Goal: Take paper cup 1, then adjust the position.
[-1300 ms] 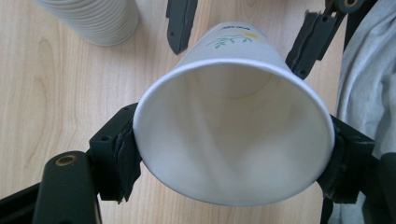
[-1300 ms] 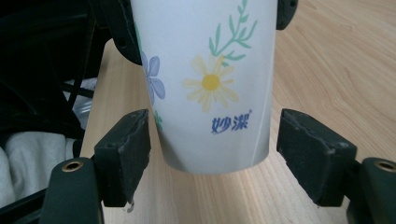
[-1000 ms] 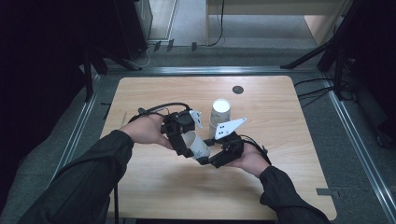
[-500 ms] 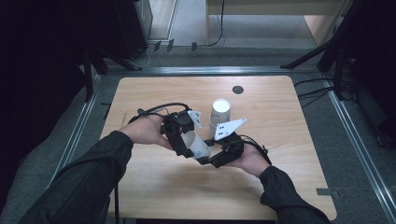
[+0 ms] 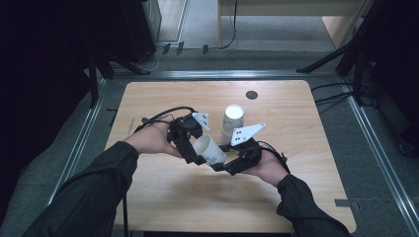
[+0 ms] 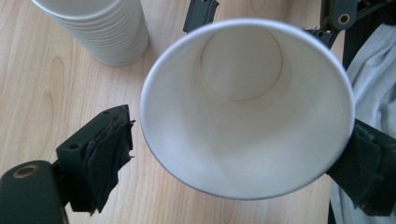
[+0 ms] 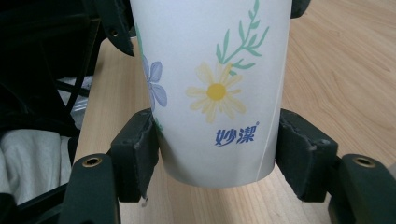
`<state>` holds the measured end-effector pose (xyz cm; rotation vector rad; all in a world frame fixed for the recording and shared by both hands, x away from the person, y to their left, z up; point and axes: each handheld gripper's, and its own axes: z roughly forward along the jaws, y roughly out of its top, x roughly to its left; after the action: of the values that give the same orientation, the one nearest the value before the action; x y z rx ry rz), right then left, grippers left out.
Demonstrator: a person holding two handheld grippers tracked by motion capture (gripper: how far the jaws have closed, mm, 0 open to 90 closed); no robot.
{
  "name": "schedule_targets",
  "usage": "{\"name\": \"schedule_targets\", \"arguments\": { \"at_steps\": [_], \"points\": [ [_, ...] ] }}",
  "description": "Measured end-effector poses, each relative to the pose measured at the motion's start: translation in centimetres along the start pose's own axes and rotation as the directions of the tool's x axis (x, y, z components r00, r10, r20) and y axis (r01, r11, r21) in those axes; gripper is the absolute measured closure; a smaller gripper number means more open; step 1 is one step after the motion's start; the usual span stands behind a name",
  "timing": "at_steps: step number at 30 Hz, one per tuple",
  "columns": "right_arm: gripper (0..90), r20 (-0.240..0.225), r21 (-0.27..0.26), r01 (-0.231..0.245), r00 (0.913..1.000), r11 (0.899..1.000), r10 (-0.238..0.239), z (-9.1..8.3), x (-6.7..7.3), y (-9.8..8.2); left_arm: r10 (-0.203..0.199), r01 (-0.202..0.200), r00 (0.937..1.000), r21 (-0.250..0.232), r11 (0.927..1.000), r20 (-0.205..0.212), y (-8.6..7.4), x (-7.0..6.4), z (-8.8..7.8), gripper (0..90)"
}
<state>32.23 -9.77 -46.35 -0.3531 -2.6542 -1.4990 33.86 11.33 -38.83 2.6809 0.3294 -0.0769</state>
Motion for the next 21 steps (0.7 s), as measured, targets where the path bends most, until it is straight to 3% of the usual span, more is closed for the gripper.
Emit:
{"name": "schedule_targets", "arguments": {
  "at_steps": [6,14,16,18,19,20,21],
  "points": [
    [35.0,0.002,-0.012,0.003,1.0,1.0,-0.003,-0.5,-0.1,0.0,-0.024,0.024,0.9997,-0.062,0.9978,0.002,-0.8,0.3,-0.1,1.9],
    [35.0,0.014,-0.025,0.0,0.9999,1.0,0.001,-1.4,-0.3,-0.1,-0.068,0.068,0.9977,-0.165,0.984,0.008,-2.2,0.5,-0.1,1.9],
    [35.0,0.018,-0.027,0.003,0.9998,1.0,-0.002,-1.6,-0.3,-0.1,-0.07,0.07,0.9975,-0.196,0.9782,0.006,-2.6,0.4,-0.1,1.9],
    [35.0,0.019,-0.03,-0.001,0.9998,1.0,0.001,-1.9,-0.4,-0.1,-0.092,0.094,0.9955,-0.239,0.9663,0.02,-3.1,0.6,0.1,1.9],
    [35.0,0.021,-0.033,0.001,0.9998,0.999,0.0,-1.9,-0.4,-0.1,-0.092,0.094,0.9955,-0.239,0.9663,0.02,-3.1,0.6,0.1,1.9],
    [35.0,0.023,-0.034,-0.003,0.9997,0.999,0.004,-2.0,-0.4,-0.1,-0.107,0.111,0.9938,-0.27,0.9565,0.03,-3.5,0.6,0.2,1.9],
    [35.0,0.022,-0.033,-0.009,0.9997,0.999,0.01,-2.1,-0.4,-0.2,-0.107,0.111,0.9938,-0.27,0.9565,0.03,-3.5,0.6,0.2,1.9]
  ]
}}
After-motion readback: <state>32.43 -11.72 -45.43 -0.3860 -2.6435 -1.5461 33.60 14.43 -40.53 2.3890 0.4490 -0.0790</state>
